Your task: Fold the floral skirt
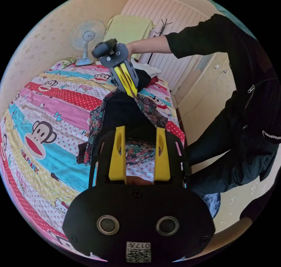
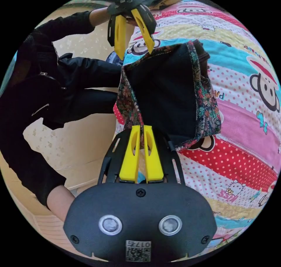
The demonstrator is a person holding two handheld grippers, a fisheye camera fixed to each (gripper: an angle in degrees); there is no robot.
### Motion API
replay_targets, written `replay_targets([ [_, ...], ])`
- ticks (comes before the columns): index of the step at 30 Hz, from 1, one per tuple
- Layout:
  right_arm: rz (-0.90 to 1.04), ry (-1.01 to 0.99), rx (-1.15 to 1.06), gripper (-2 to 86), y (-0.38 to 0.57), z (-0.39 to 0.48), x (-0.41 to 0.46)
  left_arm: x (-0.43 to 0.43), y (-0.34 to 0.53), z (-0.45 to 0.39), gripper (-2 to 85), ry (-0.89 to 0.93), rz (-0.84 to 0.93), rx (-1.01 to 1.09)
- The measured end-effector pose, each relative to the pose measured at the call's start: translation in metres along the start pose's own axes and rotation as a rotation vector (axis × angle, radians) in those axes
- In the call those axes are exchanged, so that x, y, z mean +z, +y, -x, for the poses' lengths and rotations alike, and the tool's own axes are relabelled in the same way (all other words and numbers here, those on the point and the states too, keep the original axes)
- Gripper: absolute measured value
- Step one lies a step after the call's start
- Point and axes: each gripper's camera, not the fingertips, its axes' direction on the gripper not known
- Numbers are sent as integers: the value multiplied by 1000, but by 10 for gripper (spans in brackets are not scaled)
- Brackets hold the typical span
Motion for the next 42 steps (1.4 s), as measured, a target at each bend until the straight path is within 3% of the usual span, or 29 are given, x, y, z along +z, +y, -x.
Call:
replay_targets([
  [4,-328,-38,195,29,81,-41,-28,-5,-4,28,147,53,-57,-36],
  [11,-651,-275,788,26,202,-127,81,32,-10,97,151,105,48,-155],
  [15,-881,-335,851,25,233,-122,116,54,-4,130,131,77,170,-293],
  [20,-1151,-184,660,25,260,-68,105,58,-9,127,65,86,285,-283],
  [22,-1115,-139,706,25,264,-58,104,33,-6,122,33,69,184,-255],
  [24,-1064,-133,803,26,266,-62,115,15,14,134,22,75,55,-369],
  [28,-1023,-331,1065,32,267,-97,171,51,57,153,21,51,63,-587],
  [30,-1054,-385,1060,36,264,-101,188,58,92,166,29,208,-68,-736],
  [34,-1217,-432,894,72,280,-73,197,40,142,155,58,338,-313,-823],
  [37,-1254,-337,831,104,293,-23,194,2,178,119,88,361,-537,-834],
  [39,-1214,-220,841,115,293,17,196,-34,198,71,104,266,-653,-839],
  [42,-1128,0,858,112,279,87,207,-52,196,-2,131,59,-637,-835],
])
